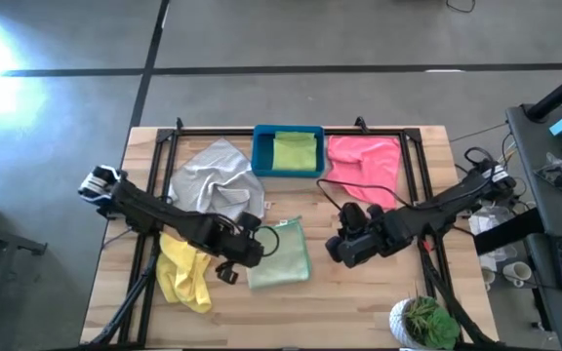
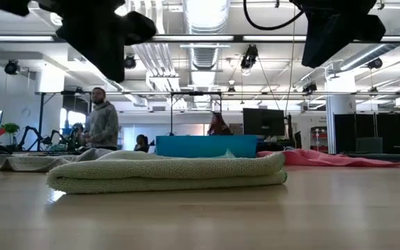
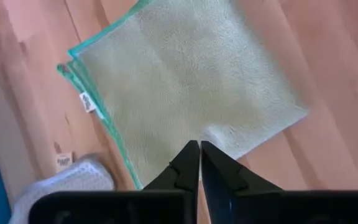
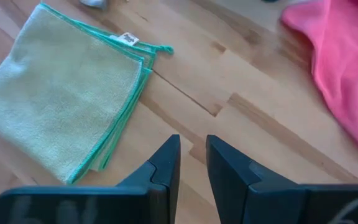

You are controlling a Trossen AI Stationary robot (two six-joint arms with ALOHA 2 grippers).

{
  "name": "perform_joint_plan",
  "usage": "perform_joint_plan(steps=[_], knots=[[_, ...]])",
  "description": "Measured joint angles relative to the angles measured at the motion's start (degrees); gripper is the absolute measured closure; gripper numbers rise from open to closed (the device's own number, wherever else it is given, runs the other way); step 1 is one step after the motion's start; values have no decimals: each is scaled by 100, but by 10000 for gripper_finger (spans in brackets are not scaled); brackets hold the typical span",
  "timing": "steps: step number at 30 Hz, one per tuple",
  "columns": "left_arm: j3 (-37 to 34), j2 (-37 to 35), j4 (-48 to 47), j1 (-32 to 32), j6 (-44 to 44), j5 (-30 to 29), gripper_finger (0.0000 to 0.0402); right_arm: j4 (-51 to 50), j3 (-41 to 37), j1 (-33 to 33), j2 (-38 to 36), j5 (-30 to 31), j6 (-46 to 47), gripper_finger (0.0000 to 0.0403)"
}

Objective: Fold microfiber towels
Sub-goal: Put the green microfiber cloth into the blue bin

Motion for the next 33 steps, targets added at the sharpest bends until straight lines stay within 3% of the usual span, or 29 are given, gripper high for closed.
perform_joint_plan(steps=[4,10,16,20,25,33], knots=[[-2,-289,-246,-2,-271,-67,384,-30,17,-111,-198,0,-400,335],[7,-499,-596,21,-889,-472,311,-229,17,-362,-675,8,-911,335],[7,-577,-1135,155,-2401,-455,249,-486,15,-697,-1234,14,-1847,335],[-154,-592,-1752,181,-3195,-394,242,-850,-43,-928,-1659,103,-2293,335],[-721,-738,-1767,183,-3960,-301,242,-852,-480,-1147,-2285,211,-2525,335],[-1719,-1088,-768,192,-5178,-78,242,465,-1932,-1227,-3207,-297,-2599,335]])
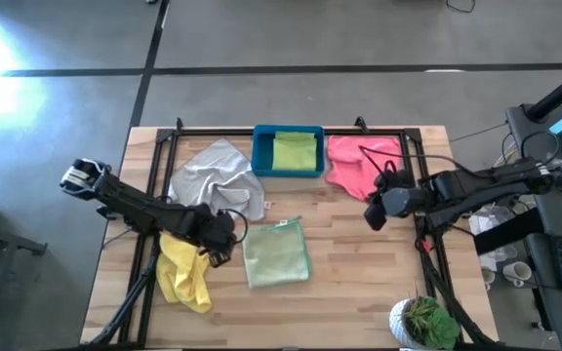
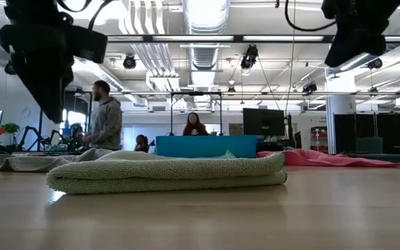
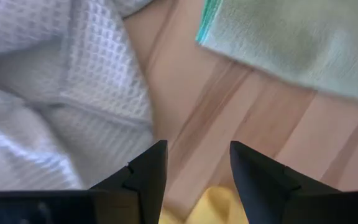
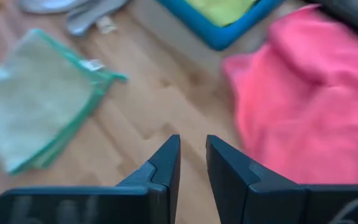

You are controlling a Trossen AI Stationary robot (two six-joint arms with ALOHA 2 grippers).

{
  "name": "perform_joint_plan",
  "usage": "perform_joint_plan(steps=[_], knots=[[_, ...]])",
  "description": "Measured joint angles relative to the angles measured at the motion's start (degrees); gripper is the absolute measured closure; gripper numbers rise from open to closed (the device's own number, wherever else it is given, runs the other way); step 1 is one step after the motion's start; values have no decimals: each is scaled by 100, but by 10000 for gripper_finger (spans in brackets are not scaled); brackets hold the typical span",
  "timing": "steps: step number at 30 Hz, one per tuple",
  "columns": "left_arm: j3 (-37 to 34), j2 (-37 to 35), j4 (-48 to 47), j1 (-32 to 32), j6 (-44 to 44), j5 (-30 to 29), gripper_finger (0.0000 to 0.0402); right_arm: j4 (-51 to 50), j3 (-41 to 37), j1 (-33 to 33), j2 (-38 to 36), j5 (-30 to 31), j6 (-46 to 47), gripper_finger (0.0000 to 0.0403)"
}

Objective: Fold microfiber towels
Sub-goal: Put the green microfiber cloth into the blue bin

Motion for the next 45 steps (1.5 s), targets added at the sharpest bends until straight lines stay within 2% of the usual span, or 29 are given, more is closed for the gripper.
perform_joint_plan(steps=[6,14,21,27,35,41,45], knots=[[-520,-98,1117,42,-498,115,242,1371,-790,2,-197,-311,-92,335],[-764,-125,1926,74,-734,125,242,2211,-944,-168,134,-363,-492,319],[-775,-128,1990,74,-734,125,242,2935,-944,-809,738,-1427,-981,278],[-782,-128,1992,89,-641,124,242,3670,-944,-1129,1452,-1929,-1062,251],[-1233,-462,1966,415,-582,281,242,4118,-478,-1196,2291,-2005,-1062,238],[-1734,-1279,1994,591,-538,350,242,4030,117,-1285,2992,-2016,-1096,238],[-2049,-1874,2068,692,-575,349,242,3829,481,-1360,3481,-2349,-1259,238]])
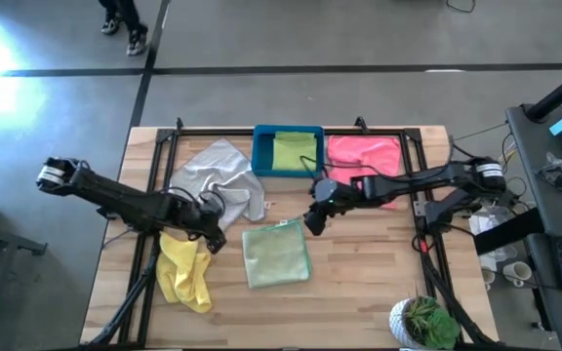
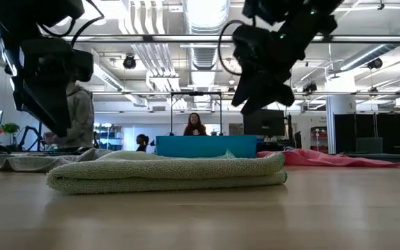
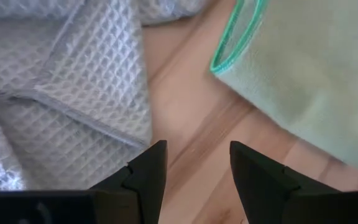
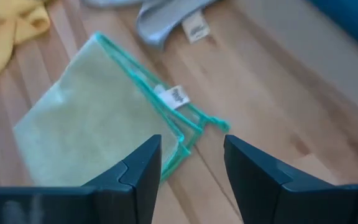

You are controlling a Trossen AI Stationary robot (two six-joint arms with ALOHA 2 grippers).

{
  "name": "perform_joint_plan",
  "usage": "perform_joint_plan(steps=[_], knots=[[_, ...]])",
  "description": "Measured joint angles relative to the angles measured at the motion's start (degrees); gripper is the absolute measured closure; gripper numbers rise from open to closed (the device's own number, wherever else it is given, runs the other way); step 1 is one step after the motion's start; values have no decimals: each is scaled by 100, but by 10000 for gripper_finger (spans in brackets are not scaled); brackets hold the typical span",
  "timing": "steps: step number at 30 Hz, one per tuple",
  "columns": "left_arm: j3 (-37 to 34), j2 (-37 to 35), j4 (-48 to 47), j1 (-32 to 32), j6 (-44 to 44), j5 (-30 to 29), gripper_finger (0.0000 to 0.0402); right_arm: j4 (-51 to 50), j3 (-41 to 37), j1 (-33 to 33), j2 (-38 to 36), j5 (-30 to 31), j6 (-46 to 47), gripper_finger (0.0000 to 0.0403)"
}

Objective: Fold microfiber towels
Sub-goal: Put the green microfiber cloth into the blue bin

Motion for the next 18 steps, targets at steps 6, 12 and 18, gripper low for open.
perform_joint_plan(steps=[6,12,18], knots=[[-511,-450,1423,67,-187,-3,242,-151,321,-79,695,-226,-15,242],[-950,-185,3002,100,-403,-18,242,-191,554,-103,1143,-256,195,252],[-929,474,3076,174,-1322,-70,242,-199,687,-112,1440,-371,849,257]])
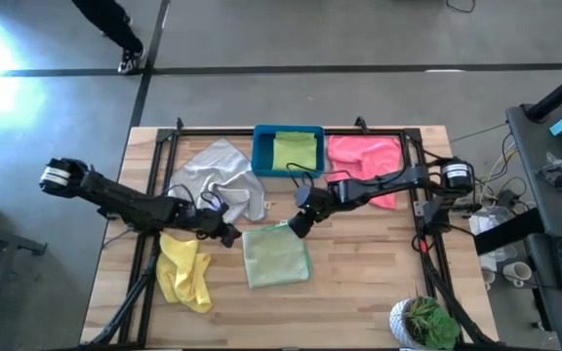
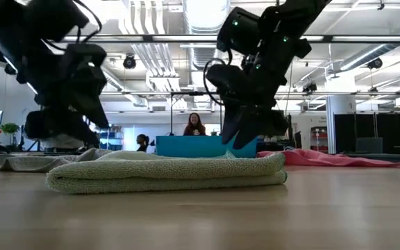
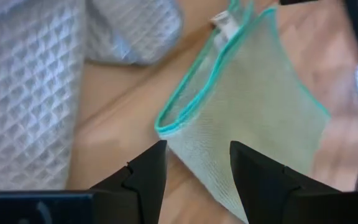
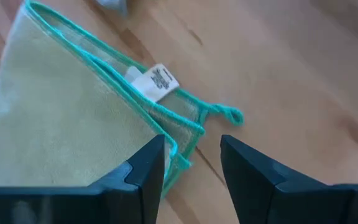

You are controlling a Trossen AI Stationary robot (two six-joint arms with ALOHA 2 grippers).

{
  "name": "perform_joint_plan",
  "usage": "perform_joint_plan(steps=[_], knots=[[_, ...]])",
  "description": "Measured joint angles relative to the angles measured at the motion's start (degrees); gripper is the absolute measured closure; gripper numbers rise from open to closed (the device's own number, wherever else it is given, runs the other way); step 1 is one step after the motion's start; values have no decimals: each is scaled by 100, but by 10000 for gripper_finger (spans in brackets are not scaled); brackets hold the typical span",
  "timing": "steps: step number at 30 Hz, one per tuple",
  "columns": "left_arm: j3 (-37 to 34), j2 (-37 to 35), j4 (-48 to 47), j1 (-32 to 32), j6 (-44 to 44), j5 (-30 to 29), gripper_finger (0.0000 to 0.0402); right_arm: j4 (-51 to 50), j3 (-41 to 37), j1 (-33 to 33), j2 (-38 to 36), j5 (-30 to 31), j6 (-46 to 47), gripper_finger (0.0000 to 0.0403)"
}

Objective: Fold microfiber towels
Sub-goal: Put the green microfiber cloth into the blue bin

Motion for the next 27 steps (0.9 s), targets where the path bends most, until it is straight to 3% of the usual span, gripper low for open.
perform_joint_plan(steps=[7,27], knots=[[17,611,734,-2,-191,534,242,17,65,-1,92,-39,419,243],[26,1864,2055,-4,-631,567,242,507,-185,9,108,-215,734,232]])
